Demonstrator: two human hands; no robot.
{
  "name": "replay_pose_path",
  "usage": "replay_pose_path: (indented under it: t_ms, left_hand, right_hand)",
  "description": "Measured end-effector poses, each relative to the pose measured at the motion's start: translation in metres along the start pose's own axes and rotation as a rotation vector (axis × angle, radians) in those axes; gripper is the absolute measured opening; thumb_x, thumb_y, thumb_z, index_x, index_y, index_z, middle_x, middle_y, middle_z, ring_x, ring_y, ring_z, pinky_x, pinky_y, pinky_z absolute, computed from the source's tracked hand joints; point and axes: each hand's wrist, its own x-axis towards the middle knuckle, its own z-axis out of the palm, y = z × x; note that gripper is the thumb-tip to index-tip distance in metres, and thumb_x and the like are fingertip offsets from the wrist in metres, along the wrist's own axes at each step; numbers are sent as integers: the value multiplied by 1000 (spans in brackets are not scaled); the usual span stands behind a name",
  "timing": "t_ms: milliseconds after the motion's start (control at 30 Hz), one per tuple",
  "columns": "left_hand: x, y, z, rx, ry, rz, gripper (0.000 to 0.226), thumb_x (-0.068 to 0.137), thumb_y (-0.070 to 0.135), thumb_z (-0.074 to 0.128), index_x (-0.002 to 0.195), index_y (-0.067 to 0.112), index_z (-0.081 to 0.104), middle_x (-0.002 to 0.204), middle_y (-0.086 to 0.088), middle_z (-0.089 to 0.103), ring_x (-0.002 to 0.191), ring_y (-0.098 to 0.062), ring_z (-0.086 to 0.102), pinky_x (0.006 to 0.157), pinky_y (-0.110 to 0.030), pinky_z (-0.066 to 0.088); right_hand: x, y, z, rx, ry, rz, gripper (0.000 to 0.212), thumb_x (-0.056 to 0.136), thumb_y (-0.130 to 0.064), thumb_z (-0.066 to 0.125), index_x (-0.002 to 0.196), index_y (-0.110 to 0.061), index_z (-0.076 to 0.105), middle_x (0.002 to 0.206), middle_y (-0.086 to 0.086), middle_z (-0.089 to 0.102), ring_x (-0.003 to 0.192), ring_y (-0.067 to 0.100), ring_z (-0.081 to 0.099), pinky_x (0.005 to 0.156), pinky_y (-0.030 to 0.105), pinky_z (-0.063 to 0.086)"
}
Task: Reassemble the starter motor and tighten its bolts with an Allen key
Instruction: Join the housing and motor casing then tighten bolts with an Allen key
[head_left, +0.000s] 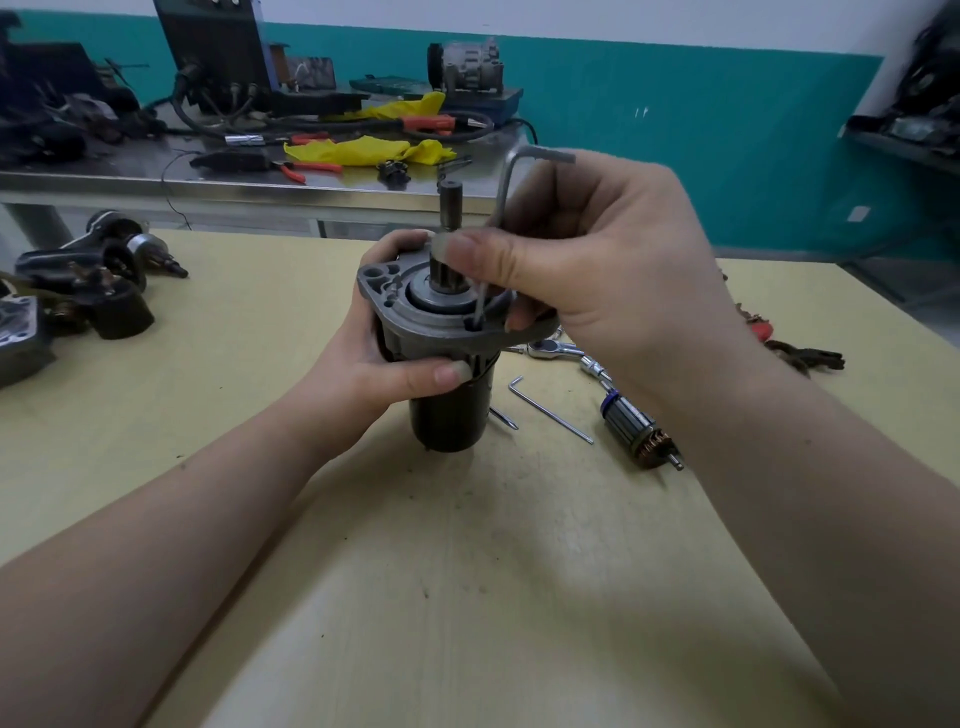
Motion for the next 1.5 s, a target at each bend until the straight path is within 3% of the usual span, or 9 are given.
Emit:
replay_pose_path:
  t_ms: [233,500,733,867,967,1133,1233,1400,1500]
  left_hand:
    - [-3,2,5,10,44,32,136,64,48,102,163,10,16,157,-25,47,146,-40,52,123,-66,38]
    - [1,-6,-2,61,31,2,130,63,34,100,162,2,22,153,-27,50,141,-38,57,122,-58,43]
    - [-1,-3,1,66,72,25,128,67,37,100,163,13,18,158,-24,46,146,-38,53,122,-61,41]
    - [0,-5,0,77,72,12,125,67,26,97,162,7,18,155,-29,46,143,-41,54,121,-63,42]
    - [3,-9,-4,89,40,-16,117,67,17,90,160,-4,23,152,-31,49,141,-41,56,121,-61,43]
    - [3,-10,-4,97,27,2,117,68,15,90,161,-3,21,153,-29,49,141,-40,56,120,-57,45]
    - [1,-8,-1,109,67,47,118,70,15,90,162,9,17,156,-26,46,144,-39,54,119,-55,46]
    - [0,-8,2,112,110,68,116,68,20,90,160,11,20,154,-26,46,143,-35,56,119,-51,47]
    - [3,-9,-1,108,89,31,117,65,21,92,159,0,24,151,-29,50,141,-38,57,120,-57,46]
  right_hand:
    - [3,-8,-14,-37,-204,26,19,105,-8,62,119,-16,72,94,4,81,88,21,78,65,33,64]
    - [3,0,-2,-31,-64,-21,19,85,-17,88,80,-22,71,80,6,78,65,14,73,53,27,56]
    - [2,-7,-11,-55,-195,-47,15,101,-11,67,113,-20,71,94,-4,81,90,14,79,63,27,61]
    - [-1,-7,-5,-72,-123,-28,9,95,-9,77,94,-18,75,81,0,79,73,12,77,56,29,59]
    - [-2,-1,4,-96,16,-48,28,85,-19,89,74,-18,64,75,15,72,55,12,65,49,31,56]
    - [1,-2,2,-69,-37,-28,13,92,-21,83,92,-20,70,77,1,76,60,3,69,52,19,53]
    - [2,-6,-6,-97,-134,-30,9,102,-15,69,108,-19,74,87,-7,79,79,9,76,58,25,59]
    - [2,-6,-8,-110,-109,0,8,92,-12,81,89,-17,75,85,5,80,74,18,78,63,40,66]
    - [1,-1,2,-121,-1,-26,26,84,-20,90,75,-23,66,77,12,73,59,13,68,53,34,59]
